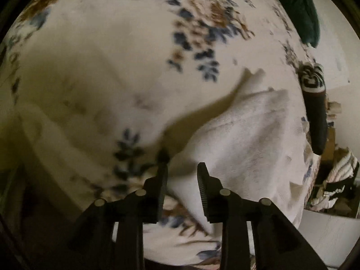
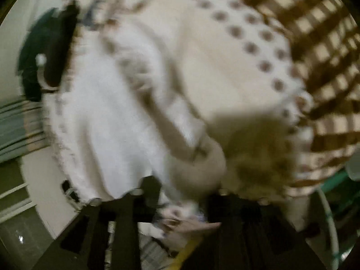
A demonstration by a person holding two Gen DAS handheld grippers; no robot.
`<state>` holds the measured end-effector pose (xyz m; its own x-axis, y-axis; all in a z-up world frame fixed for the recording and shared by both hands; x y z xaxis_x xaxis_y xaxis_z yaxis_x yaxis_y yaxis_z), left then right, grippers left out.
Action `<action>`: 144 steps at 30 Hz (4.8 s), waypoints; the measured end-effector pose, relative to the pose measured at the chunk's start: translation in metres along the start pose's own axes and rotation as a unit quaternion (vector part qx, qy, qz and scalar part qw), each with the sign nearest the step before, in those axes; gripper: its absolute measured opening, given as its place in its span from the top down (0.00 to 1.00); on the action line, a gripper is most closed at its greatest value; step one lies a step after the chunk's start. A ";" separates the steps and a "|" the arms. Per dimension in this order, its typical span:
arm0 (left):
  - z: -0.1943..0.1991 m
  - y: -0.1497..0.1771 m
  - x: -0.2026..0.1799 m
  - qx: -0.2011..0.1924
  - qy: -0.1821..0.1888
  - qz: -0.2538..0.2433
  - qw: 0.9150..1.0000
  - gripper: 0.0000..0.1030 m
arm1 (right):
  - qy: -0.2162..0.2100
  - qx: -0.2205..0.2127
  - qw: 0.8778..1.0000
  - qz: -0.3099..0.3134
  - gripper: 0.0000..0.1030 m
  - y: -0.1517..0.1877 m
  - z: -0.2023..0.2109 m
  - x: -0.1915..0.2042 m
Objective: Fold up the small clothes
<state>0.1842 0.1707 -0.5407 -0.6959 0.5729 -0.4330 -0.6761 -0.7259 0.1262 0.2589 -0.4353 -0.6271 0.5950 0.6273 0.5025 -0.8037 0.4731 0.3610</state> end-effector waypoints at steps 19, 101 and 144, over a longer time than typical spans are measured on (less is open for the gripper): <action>-0.062 -0.041 -0.242 0.006 -0.120 -0.381 0.917 0.44 | 0.196 -0.078 0.927 0.310 0.42 -0.080 -0.006 0.247; -0.094 -0.101 -0.224 0.011 -0.151 -0.326 0.933 0.40 | 0.228 -0.123 0.944 0.204 0.95 -0.142 0.031 0.163; -0.135 -0.098 -0.248 0.025 -0.153 -0.445 0.882 0.49 | 0.260 -0.045 0.937 0.231 0.59 -0.089 -0.062 0.213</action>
<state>0.4552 0.0482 -0.5661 0.0878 0.9889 -0.1200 -0.9922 0.0761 -0.0988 0.4578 -0.3049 -0.6007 0.1285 0.9831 0.1307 -0.9863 0.1130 0.1201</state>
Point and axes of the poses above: each gripper's, at about its wrist camera, not at the fingertips, and z roughly against the way its jaws point, x to its left, y to its underside, the point moved 1 cm from there along -z, roughly the way its jaws point, and after that the axes turned 9 degrees about x, right-handed, at the moved point
